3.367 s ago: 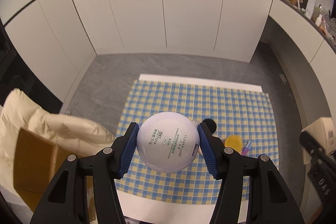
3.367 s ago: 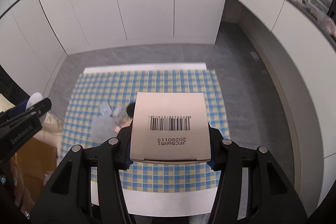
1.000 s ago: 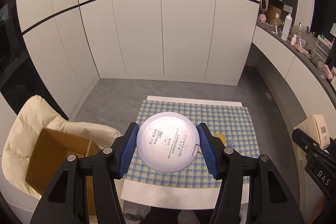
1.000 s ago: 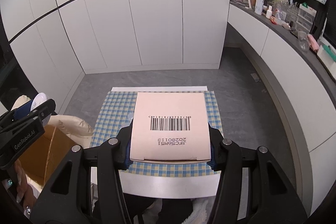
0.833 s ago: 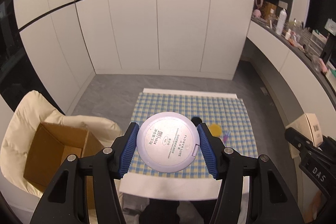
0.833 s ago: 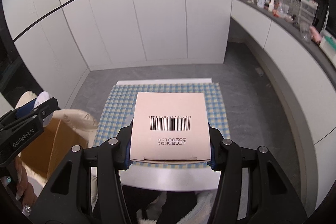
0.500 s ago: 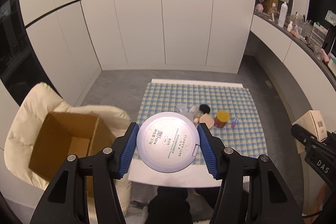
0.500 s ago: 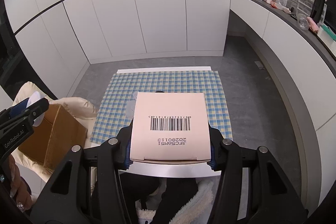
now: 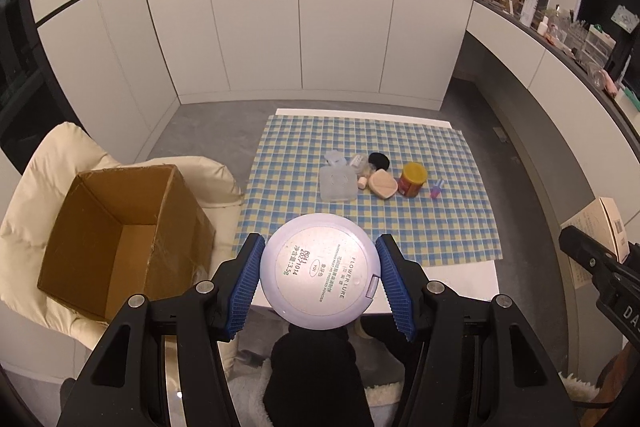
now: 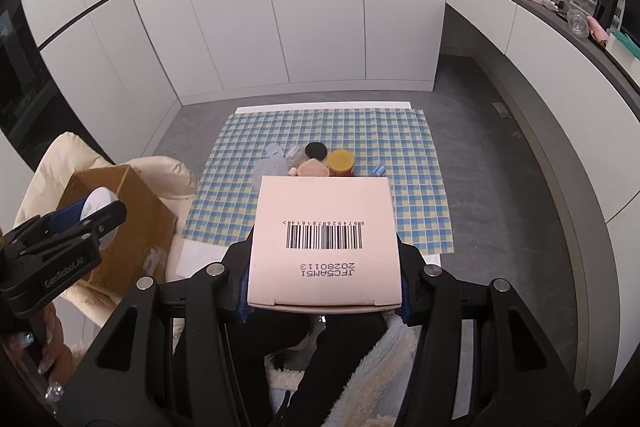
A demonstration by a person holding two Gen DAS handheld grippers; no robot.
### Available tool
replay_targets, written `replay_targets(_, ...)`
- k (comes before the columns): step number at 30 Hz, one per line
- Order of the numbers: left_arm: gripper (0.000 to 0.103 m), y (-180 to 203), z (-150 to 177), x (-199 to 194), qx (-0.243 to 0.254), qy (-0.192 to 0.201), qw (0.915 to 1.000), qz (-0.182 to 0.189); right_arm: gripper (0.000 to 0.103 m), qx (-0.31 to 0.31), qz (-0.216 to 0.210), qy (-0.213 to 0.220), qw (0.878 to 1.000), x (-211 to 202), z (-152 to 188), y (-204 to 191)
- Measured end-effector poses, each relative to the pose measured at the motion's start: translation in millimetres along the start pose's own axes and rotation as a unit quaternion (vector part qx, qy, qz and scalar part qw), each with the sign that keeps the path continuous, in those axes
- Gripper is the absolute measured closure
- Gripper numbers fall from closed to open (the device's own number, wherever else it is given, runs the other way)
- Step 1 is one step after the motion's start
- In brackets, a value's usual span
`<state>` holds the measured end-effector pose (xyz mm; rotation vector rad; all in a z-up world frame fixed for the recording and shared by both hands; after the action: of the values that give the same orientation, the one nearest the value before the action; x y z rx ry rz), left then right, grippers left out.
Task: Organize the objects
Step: 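Lift the pink box with the right tool while the left tool lifts the white compact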
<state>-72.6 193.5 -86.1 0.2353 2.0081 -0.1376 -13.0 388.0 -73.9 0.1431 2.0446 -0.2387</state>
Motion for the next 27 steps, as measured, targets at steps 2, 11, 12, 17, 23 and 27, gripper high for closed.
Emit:
replay_targets(2,0.045,1,3,-2,0.004,-0.002,1.0,0.006,0.049,0.001,-0.006,-0.002,1.0,-2,6,0)
replay_targets(11,0.045,3,32,1,0.02,-0.017,0.9995,0.015,0.049,-0.019,-0.001,-0.006,1.0,-12,45,-3)
replay_targets(12,0.045,1,36,5,0.019,-0.025,0.9994,0.016,0.049,-0.021,-0.002,-0.01,1.0,-12,49,-4)
replay_targets(17,0.045,-7,49,15,0.019,-0.044,0.9988,0.013,0.049,-0.014,-0.008,-0.028,0.999,-9,69,2)
replay_targets(23,0.045,-14,53,14,0.015,-0.039,0.999,0.013,0.049,0.008,-0.017,-0.038,0.999,-3,77,12)
replay_targets(27,0.045,-17,52,11,0.009,-0.031,0.9995,0.008,0.049,0.006,-0.012,-0.041,0.999,1,78,11)
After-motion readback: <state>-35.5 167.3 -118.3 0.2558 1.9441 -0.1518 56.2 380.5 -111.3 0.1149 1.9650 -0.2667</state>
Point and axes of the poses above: each gripper's, at about its wrist camera, not at the fingertips, and x roughly the way its jaws point, y to its right, z to its underside, the point moved 3 cm from there along x, roughly the way its jaws point, and after that the axes turned 11 degrees about -y, right-handed, at the moved point
